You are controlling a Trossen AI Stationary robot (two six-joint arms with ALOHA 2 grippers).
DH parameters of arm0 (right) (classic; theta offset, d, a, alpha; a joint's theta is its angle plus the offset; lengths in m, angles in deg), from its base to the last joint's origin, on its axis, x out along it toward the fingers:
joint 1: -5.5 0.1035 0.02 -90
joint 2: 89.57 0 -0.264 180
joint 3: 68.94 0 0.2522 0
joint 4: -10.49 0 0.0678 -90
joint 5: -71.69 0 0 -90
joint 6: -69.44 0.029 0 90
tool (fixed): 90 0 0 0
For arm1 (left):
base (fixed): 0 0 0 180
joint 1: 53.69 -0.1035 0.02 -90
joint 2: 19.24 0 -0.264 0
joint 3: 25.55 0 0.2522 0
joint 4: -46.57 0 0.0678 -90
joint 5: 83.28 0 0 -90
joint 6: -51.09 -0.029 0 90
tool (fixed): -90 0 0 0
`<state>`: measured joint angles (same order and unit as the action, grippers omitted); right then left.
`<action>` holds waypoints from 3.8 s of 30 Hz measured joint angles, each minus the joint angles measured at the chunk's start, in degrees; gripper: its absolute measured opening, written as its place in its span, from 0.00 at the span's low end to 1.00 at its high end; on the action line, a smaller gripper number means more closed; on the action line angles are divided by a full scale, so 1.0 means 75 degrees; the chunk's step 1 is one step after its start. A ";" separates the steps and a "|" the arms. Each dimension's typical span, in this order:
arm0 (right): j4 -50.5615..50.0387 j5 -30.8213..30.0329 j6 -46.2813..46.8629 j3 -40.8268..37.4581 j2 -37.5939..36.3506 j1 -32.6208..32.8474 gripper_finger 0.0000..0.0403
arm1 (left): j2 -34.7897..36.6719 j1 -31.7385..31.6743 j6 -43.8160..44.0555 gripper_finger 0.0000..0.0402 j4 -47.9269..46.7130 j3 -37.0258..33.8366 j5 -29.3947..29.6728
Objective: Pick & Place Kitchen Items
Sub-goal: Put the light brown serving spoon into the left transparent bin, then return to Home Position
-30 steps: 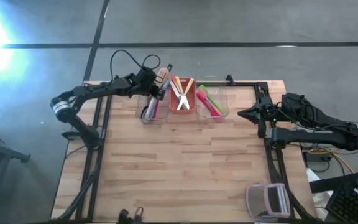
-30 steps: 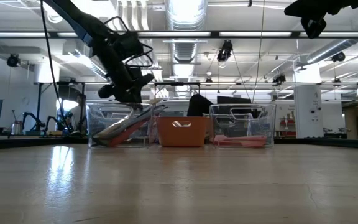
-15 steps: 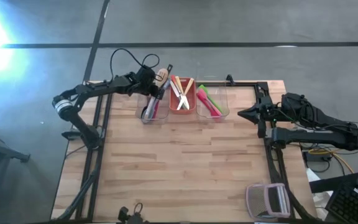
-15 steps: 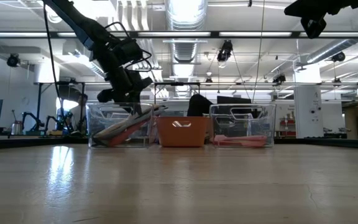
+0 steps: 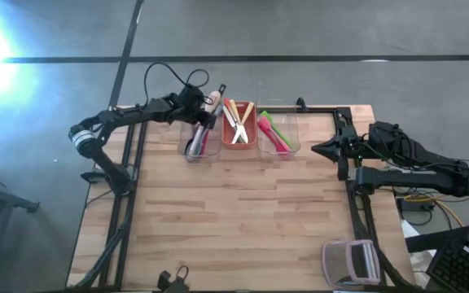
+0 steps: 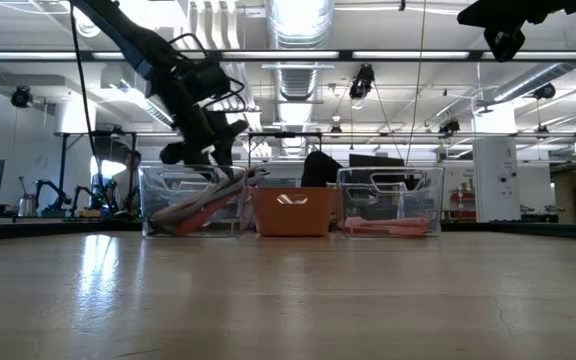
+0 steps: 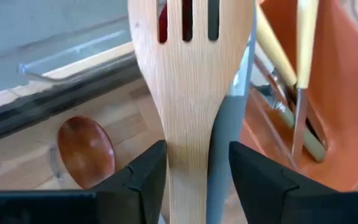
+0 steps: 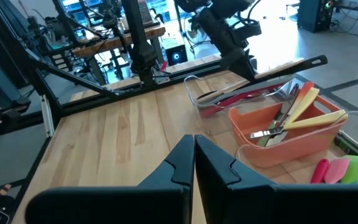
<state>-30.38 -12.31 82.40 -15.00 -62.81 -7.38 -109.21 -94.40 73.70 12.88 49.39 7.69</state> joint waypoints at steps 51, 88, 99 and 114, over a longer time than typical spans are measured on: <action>-0.0003 -0.0001 -0.0005 0.0001 0.0001 -0.0002 0.02 | 0.3210 0.2985 -0.2559 0.61 0.1537 0.0179 -0.2592; -0.0003 -0.0001 -0.0005 0.0001 0.0001 0.0000 0.02 | 0.9589 0.5080 -0.3306 0.62 0.5758 -0.7996 -0.1717; -0.0002 -0.0003 0.0003 0.0001 0.0001 0.0000 0.02 | 1.1855 0.5085 -0.3139 0.62 0.2982 -0.8091 -0.1599; -0.0005 -0.0001 -0.0008 0.0001 0.0009 -0.0001 0.02 | 1.1709 0.5080 -0.2990 0.62 0.3014 -0.8097 -0.1630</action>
<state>-30.42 -12.32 82.34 -14.99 -62.74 -7.39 -21.39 -56.30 51.27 35.49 -11.34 -4.53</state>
